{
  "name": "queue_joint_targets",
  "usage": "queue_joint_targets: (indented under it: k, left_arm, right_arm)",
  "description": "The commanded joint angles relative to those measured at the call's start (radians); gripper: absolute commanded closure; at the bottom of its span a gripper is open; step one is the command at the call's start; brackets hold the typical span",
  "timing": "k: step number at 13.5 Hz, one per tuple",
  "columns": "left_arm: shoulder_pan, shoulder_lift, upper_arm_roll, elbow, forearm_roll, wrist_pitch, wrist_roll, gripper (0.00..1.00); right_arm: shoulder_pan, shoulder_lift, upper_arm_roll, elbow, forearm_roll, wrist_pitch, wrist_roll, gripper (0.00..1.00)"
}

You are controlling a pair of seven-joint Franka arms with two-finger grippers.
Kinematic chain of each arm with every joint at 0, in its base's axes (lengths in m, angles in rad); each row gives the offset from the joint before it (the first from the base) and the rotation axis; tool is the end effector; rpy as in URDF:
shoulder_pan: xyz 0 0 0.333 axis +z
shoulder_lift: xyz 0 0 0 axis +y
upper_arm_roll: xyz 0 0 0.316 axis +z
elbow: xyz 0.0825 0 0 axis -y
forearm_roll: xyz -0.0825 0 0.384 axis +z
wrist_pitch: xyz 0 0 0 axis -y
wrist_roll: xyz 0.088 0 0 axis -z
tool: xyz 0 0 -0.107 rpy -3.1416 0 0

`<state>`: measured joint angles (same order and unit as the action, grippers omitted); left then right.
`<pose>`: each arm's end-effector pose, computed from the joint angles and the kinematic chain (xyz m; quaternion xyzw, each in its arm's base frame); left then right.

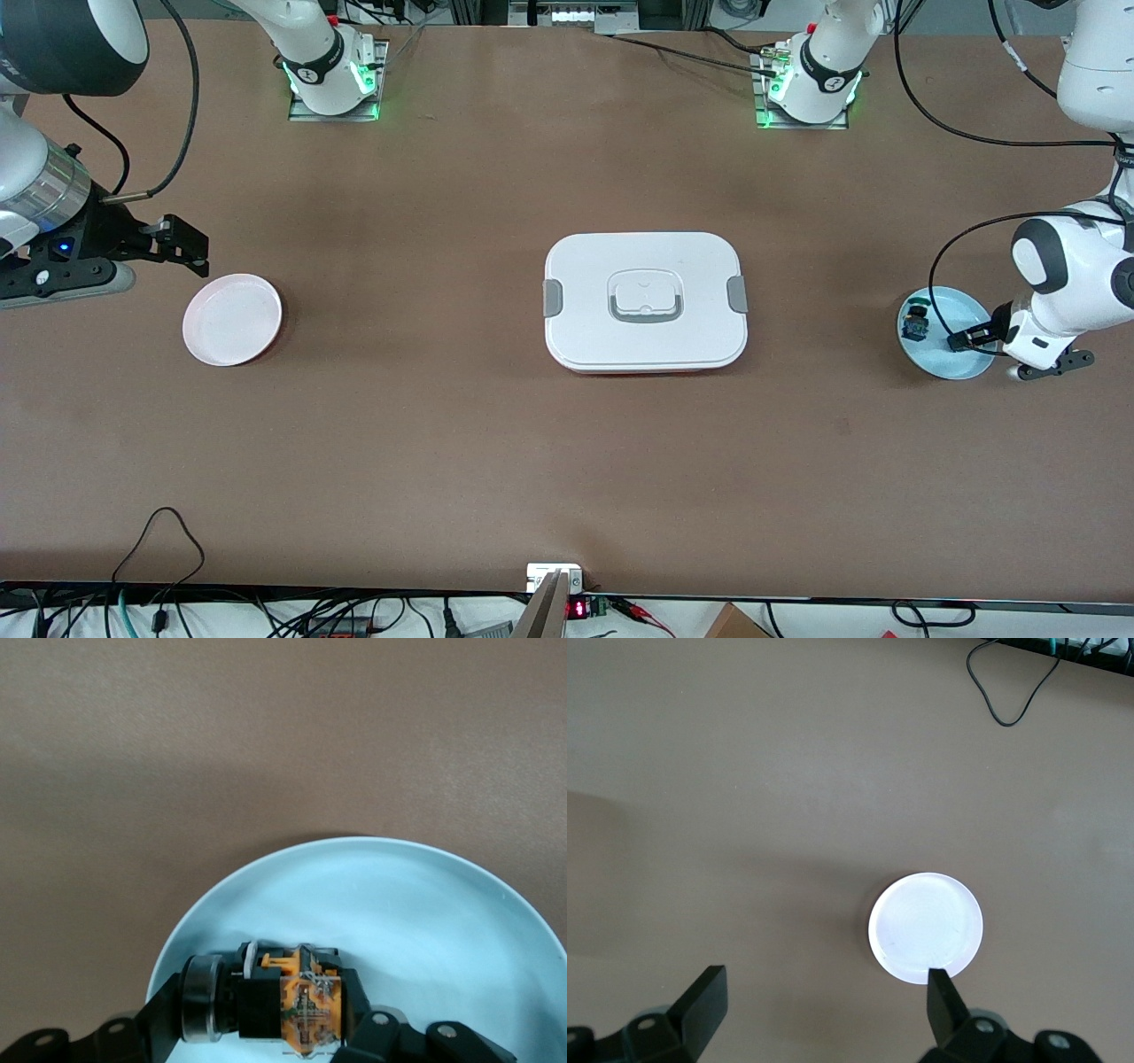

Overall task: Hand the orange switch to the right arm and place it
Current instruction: 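Lift the orange switch with the left gripper while the right gripper approaches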

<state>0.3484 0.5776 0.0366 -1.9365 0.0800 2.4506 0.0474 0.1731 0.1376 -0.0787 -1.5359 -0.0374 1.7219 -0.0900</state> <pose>0.5702 0.2305 0.1781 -0.9899 -0.1340 0.0385 0.0269 0.6058 0.0570 0.5751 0.9949 0.0949 0.0245 0.0239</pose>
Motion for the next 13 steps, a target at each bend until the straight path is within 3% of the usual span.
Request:
queue_joint_targets:
  k: [1,3,5,9,13]
  left_arm:
    - [0.001,-0.048,-0.015,0.02,0.017,-0.091,0.014,0.5]
    - [0.003,-0.08,-0.052,0.077,0.017,-0.224,0.025,0.5]
    - [-0.002,-0.085,-0.06,0.196,0.02,-0.428,0.041,0.5]
    - [-0.006,-0.084,-0.101,0.349,0.003,-0.597,0.155,0.54]
    - [0.001,-0.081,-0.205,0.441,-0.05,-0.798,0.158,0.56]
  right_arm:
    - [0.002,-0.007,0.004,0.006,0.001,-0.015,0.01,0.0]
    - [0.002,-0.007,0.004,0.006,0.001,-0.015,0.009,0.0]
    - [0.0,-0.007,0.002,0.006,0.004,-0.015,0.007,0.0]
    - [0.0,-0.007,0.002,0.006,0.004,-0.015,0.01,0.0]
    - [-0.001,0.019,0.002,0.006,0.004,0.028,-0.002,0.0]
